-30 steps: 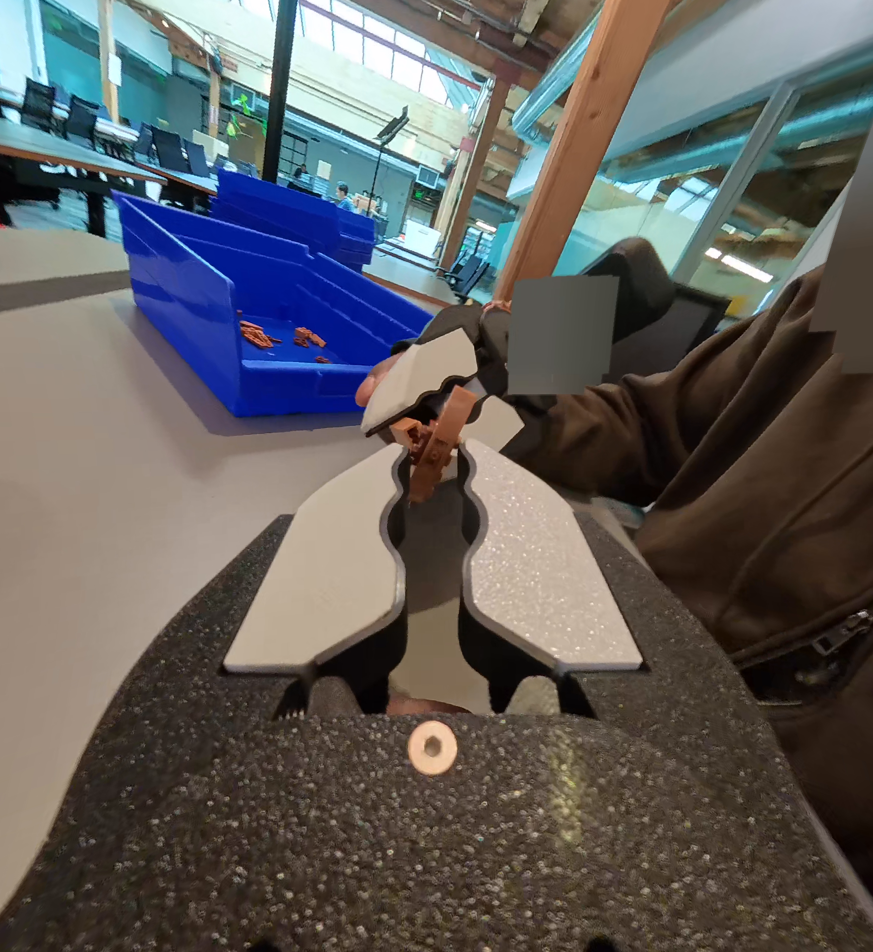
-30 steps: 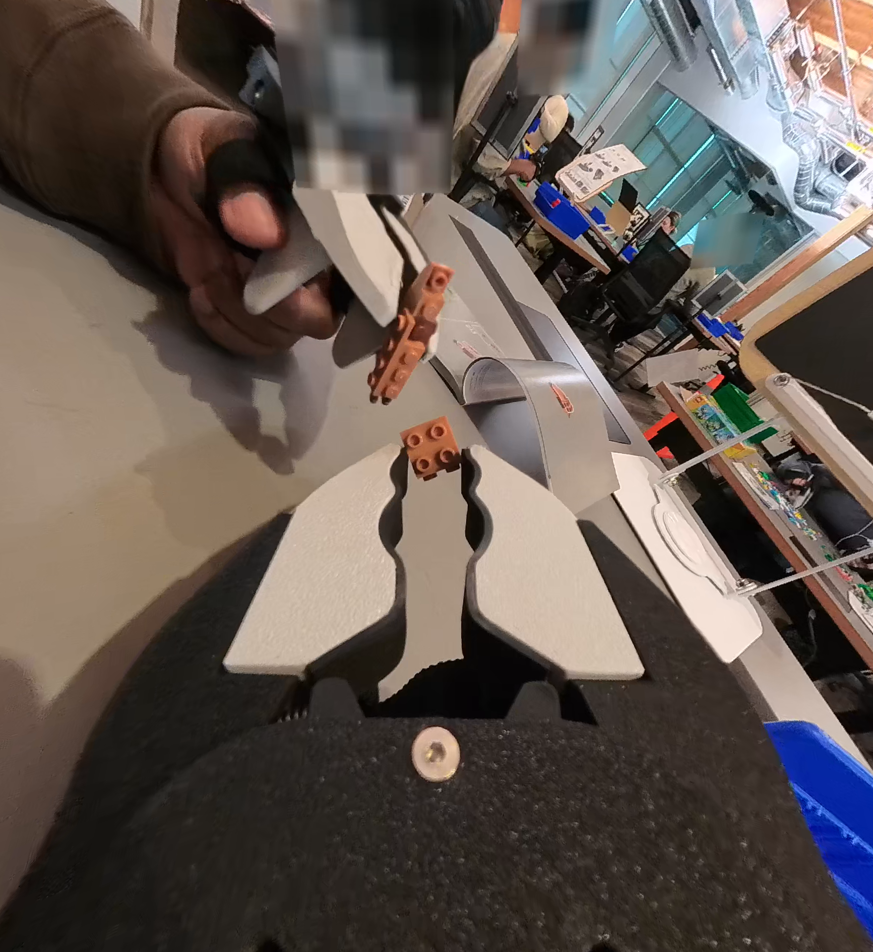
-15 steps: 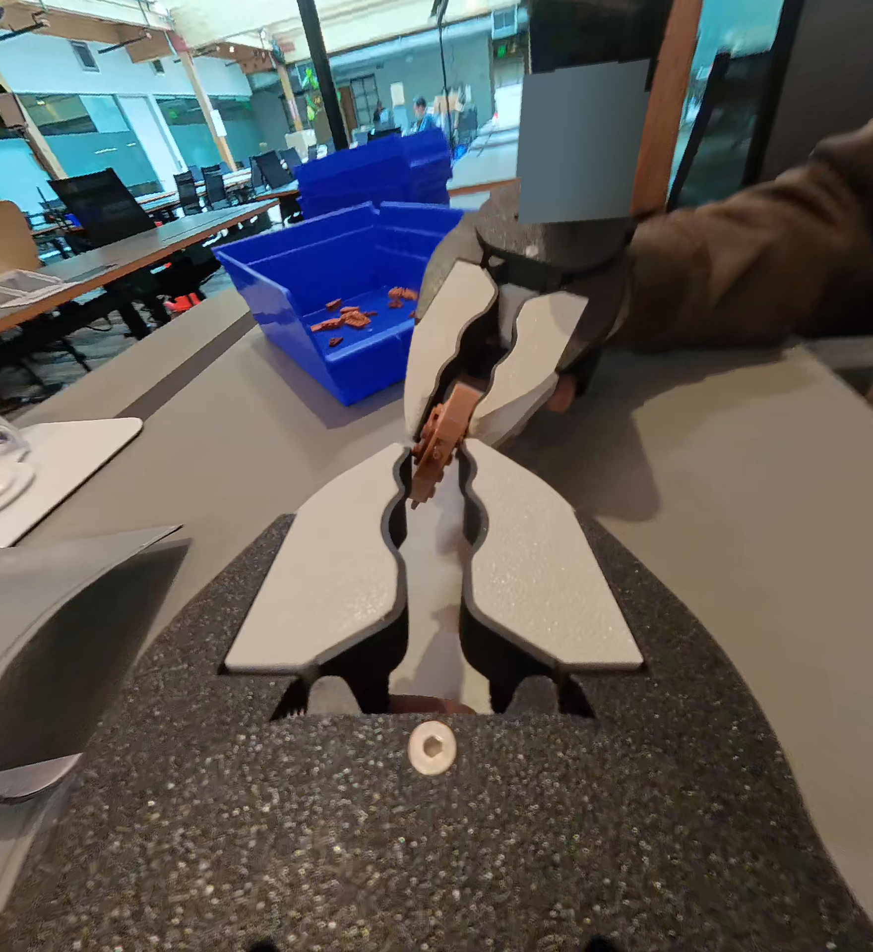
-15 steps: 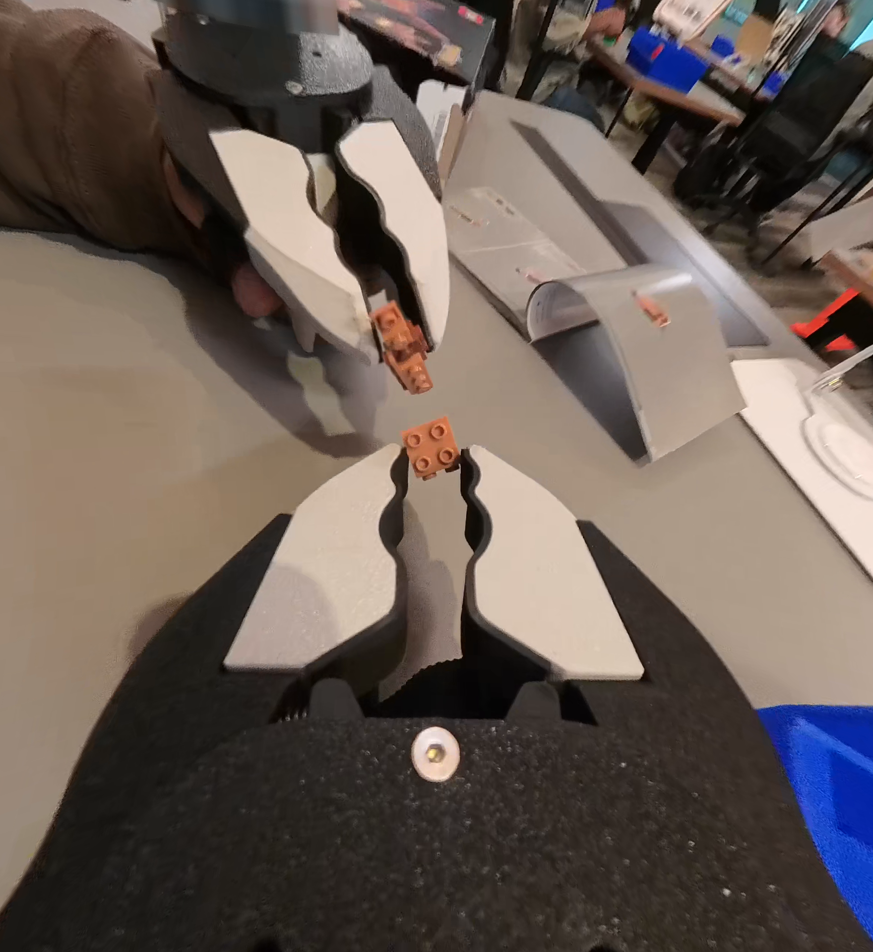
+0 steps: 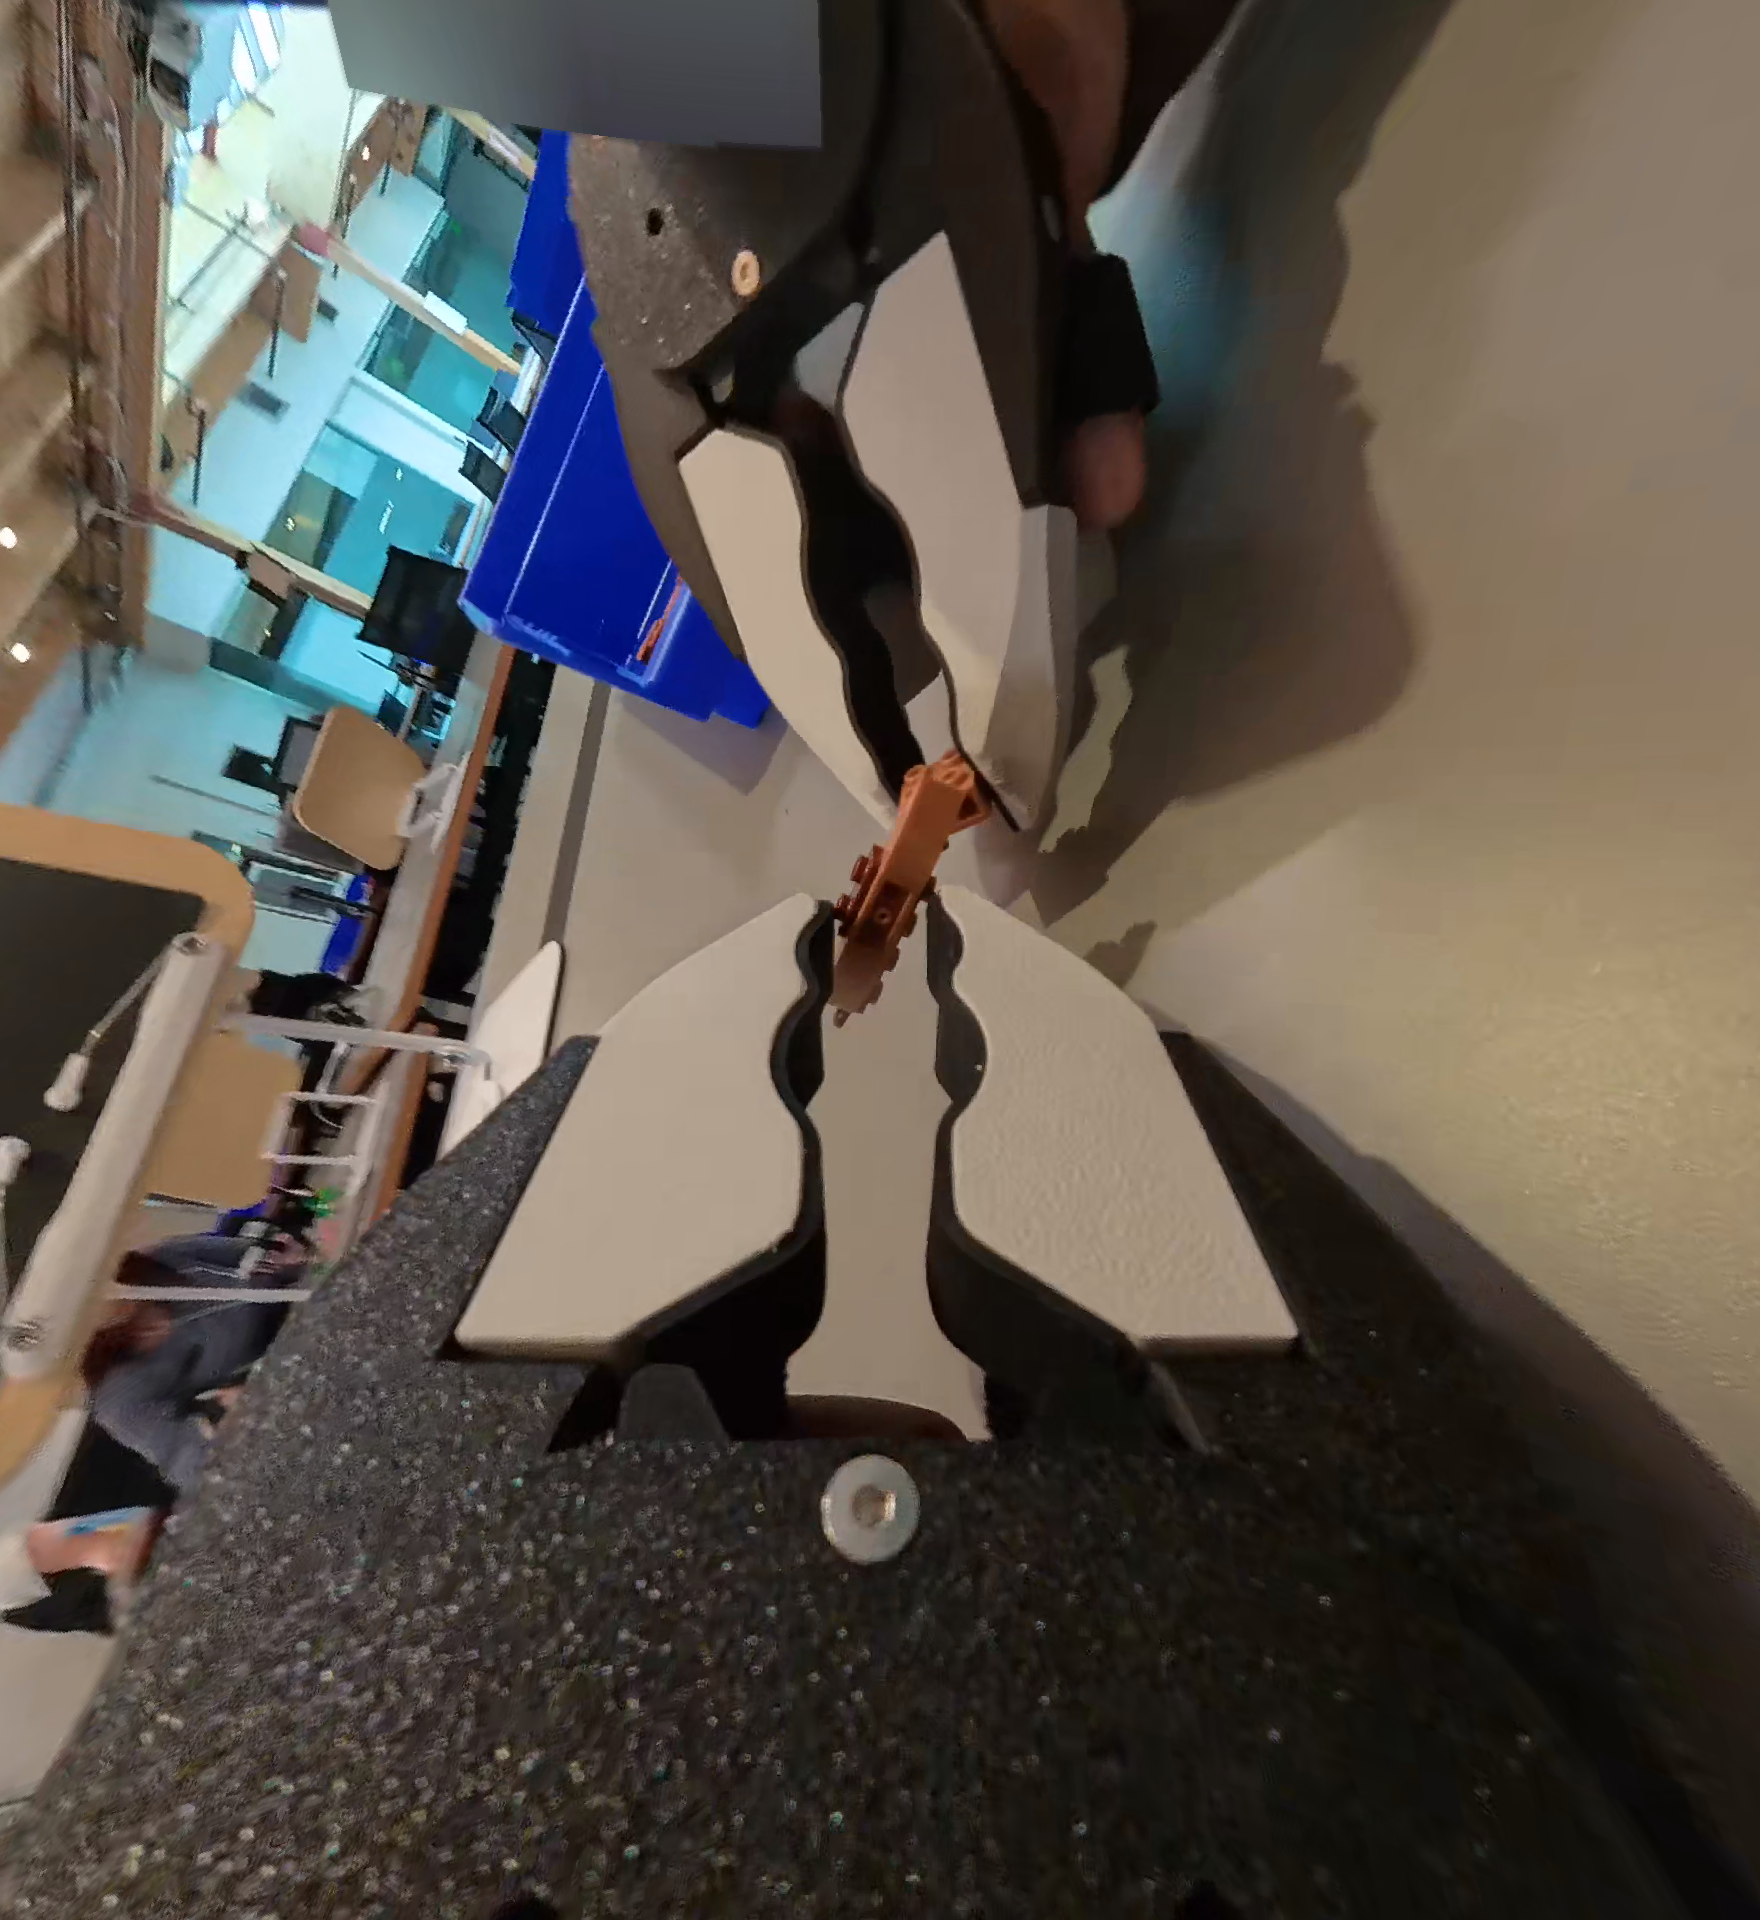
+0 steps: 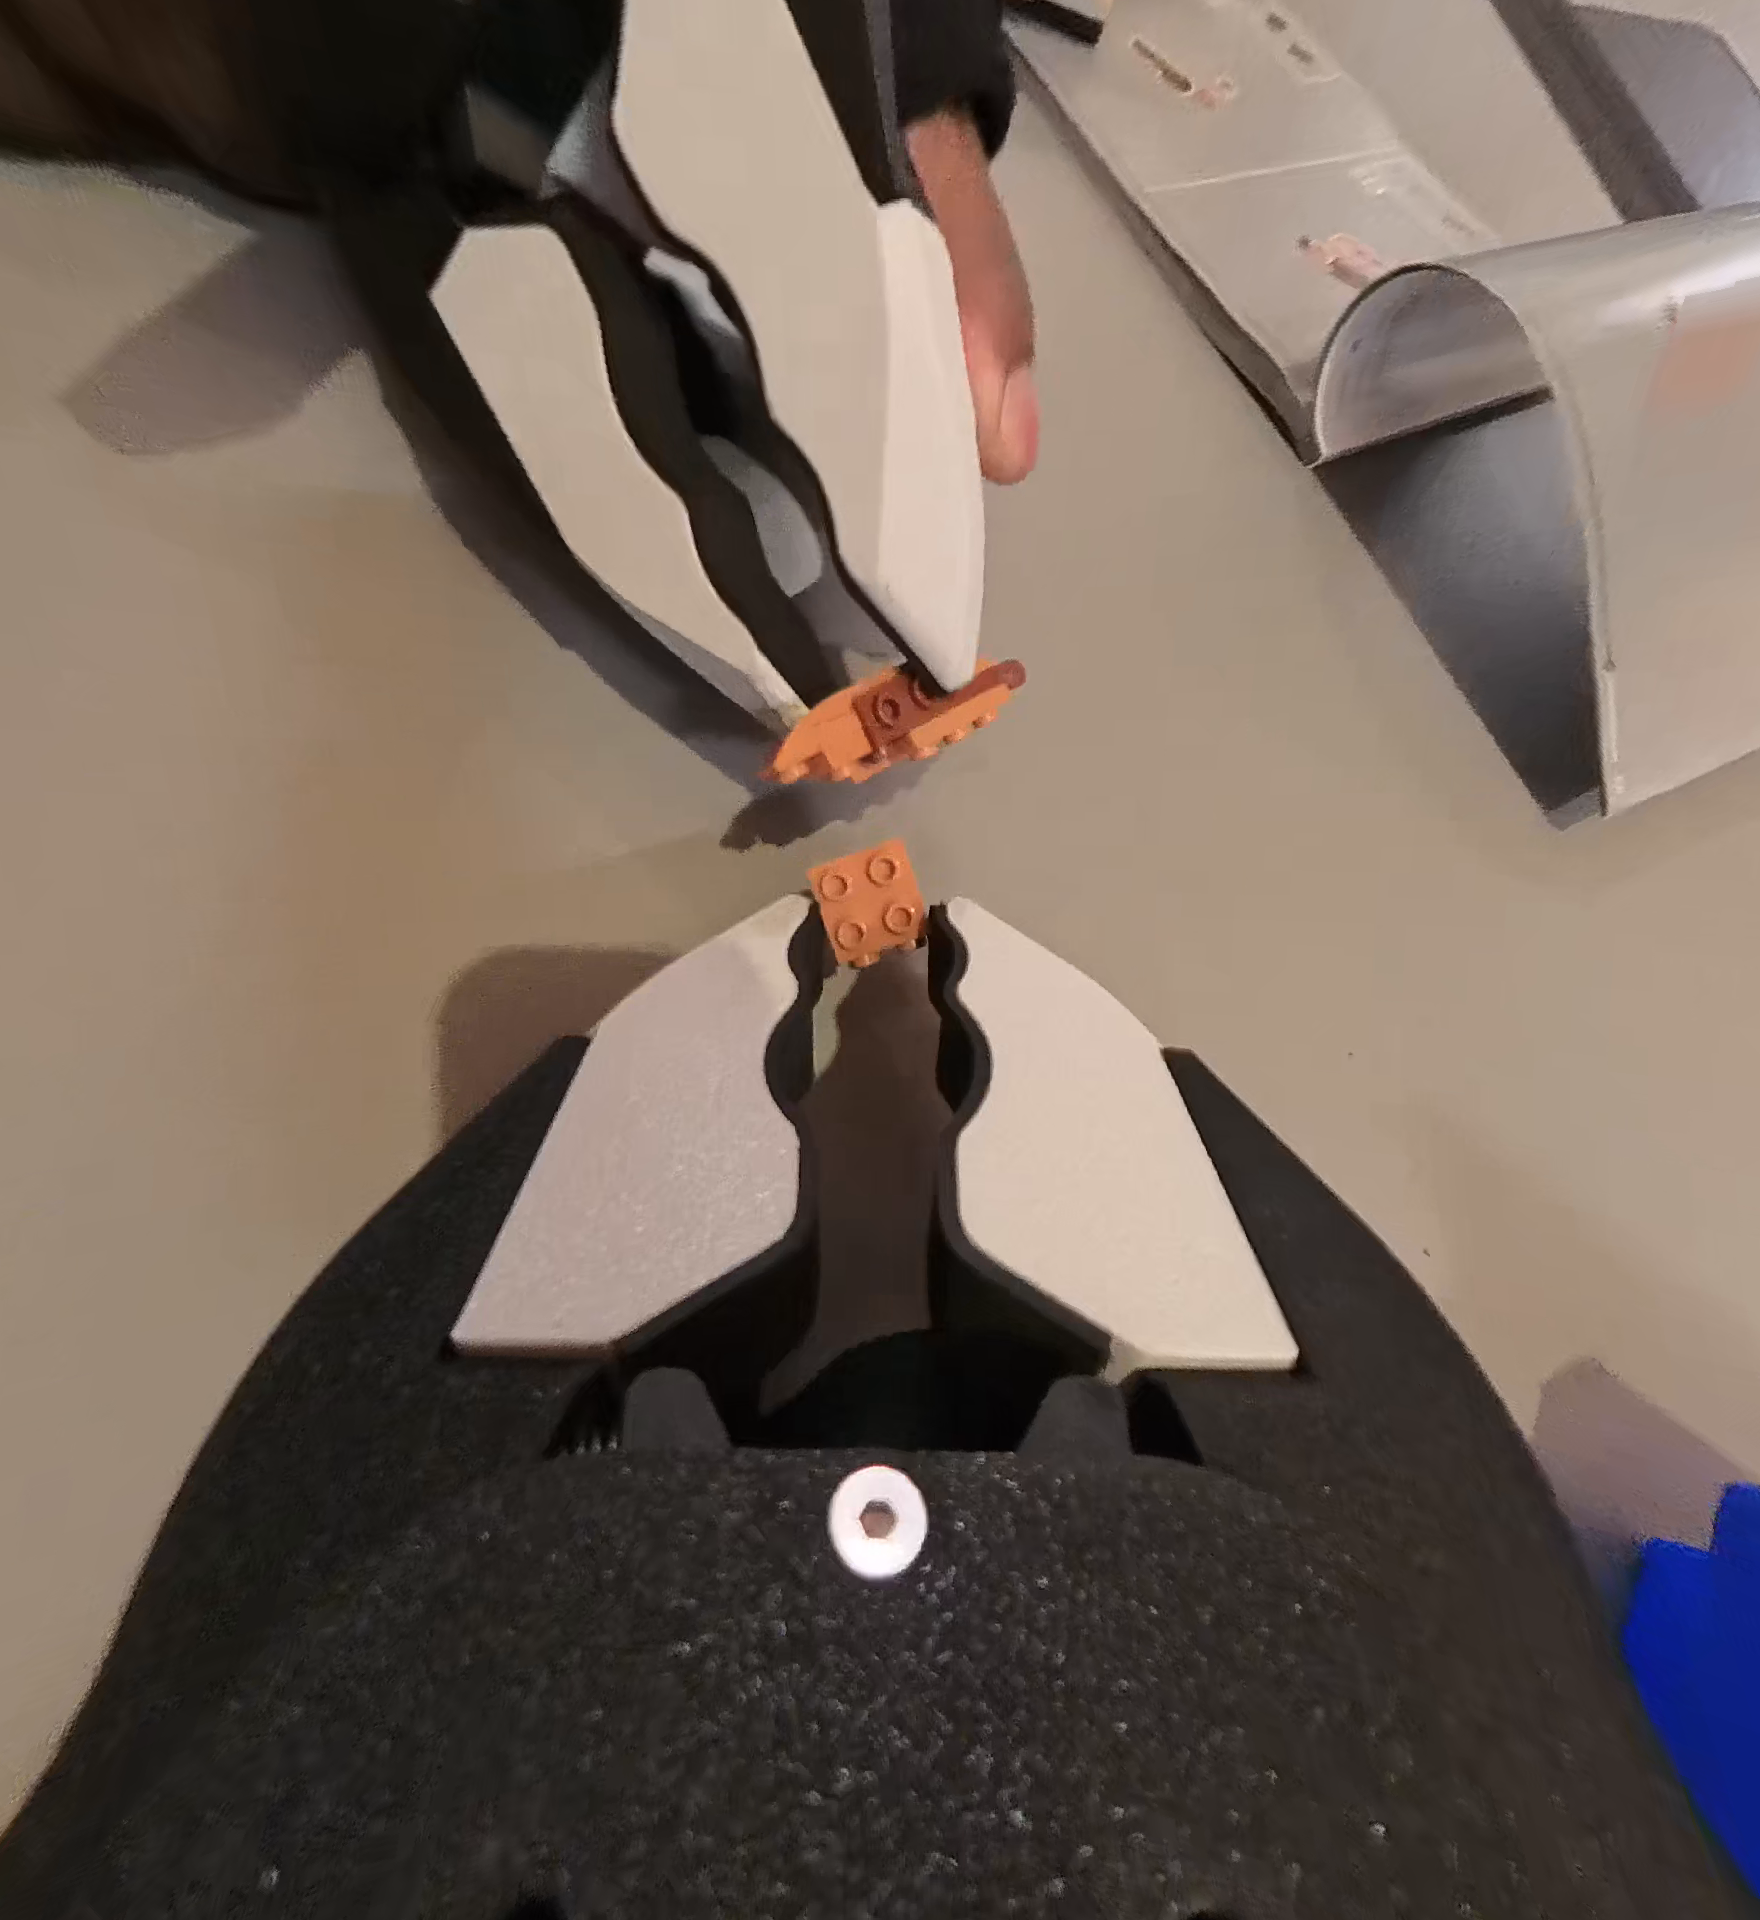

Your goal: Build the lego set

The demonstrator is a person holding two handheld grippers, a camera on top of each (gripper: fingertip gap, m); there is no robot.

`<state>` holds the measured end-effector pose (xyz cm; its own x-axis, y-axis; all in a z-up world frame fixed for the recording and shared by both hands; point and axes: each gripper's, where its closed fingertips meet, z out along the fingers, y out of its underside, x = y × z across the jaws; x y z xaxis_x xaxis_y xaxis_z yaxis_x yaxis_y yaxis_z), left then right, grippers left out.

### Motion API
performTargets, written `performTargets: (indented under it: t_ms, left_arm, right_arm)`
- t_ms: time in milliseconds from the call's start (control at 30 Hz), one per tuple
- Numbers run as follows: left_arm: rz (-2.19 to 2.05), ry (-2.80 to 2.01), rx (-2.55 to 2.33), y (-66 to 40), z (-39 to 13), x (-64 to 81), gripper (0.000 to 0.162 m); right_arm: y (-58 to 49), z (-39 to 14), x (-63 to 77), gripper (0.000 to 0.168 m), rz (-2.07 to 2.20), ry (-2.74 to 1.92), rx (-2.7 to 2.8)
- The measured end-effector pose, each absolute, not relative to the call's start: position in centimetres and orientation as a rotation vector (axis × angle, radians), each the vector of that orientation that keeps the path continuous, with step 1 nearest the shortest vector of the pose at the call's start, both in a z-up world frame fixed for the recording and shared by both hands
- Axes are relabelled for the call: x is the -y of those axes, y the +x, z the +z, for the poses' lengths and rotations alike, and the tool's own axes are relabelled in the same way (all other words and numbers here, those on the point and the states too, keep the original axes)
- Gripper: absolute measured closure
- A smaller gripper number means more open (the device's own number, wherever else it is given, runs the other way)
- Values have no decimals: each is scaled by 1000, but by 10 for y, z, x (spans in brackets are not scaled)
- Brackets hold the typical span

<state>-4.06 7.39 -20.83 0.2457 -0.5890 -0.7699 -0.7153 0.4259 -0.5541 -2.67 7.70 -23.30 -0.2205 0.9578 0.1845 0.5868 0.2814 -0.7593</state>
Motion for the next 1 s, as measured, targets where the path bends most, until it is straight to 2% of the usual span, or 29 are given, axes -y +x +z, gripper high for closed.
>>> performTargets:
  t_ms: [1000]
  left_arm:
    - [535,-883,-1723,-20,-226,-62,148]
  right_arm:
    - [-18,-246,-61,150,707,-1327,2074]
